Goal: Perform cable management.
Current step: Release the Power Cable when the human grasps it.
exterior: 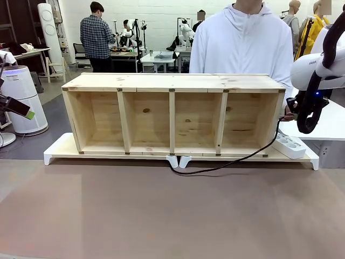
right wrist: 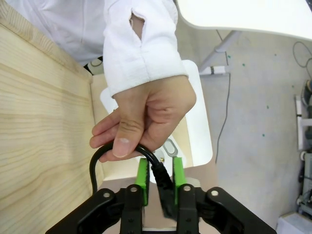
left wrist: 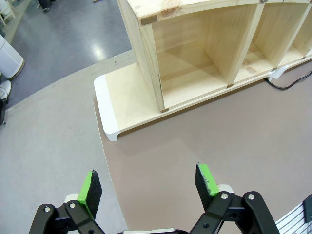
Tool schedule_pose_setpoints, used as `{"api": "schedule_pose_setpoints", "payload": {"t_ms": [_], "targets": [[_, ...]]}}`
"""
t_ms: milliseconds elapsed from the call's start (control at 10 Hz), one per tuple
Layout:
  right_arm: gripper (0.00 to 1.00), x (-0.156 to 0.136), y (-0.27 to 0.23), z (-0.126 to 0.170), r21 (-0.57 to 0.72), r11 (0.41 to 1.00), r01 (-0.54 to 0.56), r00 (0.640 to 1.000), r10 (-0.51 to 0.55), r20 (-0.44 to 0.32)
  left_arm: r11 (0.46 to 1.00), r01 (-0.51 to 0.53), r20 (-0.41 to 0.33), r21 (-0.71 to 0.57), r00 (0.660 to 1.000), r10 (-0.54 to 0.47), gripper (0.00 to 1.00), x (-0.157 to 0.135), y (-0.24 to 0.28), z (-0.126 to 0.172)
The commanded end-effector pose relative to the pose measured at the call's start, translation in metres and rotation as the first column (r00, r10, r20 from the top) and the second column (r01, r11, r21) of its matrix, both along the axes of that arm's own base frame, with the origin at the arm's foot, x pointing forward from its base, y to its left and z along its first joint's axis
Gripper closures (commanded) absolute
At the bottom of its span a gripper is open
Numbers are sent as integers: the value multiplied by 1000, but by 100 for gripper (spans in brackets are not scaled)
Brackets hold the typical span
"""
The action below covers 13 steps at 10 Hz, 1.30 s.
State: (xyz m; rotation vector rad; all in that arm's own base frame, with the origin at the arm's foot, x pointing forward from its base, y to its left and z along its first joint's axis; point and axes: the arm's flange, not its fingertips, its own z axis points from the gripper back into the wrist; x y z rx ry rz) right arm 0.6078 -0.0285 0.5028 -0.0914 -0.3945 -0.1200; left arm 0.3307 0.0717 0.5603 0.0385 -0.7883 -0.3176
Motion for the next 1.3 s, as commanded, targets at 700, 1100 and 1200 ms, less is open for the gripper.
{"api": "schedule_pose_setpoints", "payload": {"t_ms": [700,1100,1200], "targets": [[3,0,3,2,-8,1000,1,1000,-1,23,1000,-3,-5,-3,1000,3,0,0,1,0],[3,0,0,1,0,1000,1,1000,-1,1,1000,-3,-5,-3,1000,3,0,0,1,0],[3,0,0,1,0,1000,1,1000,-1,1,1000,-3,-5,-3,1000,3,0,0,1,0]]}}
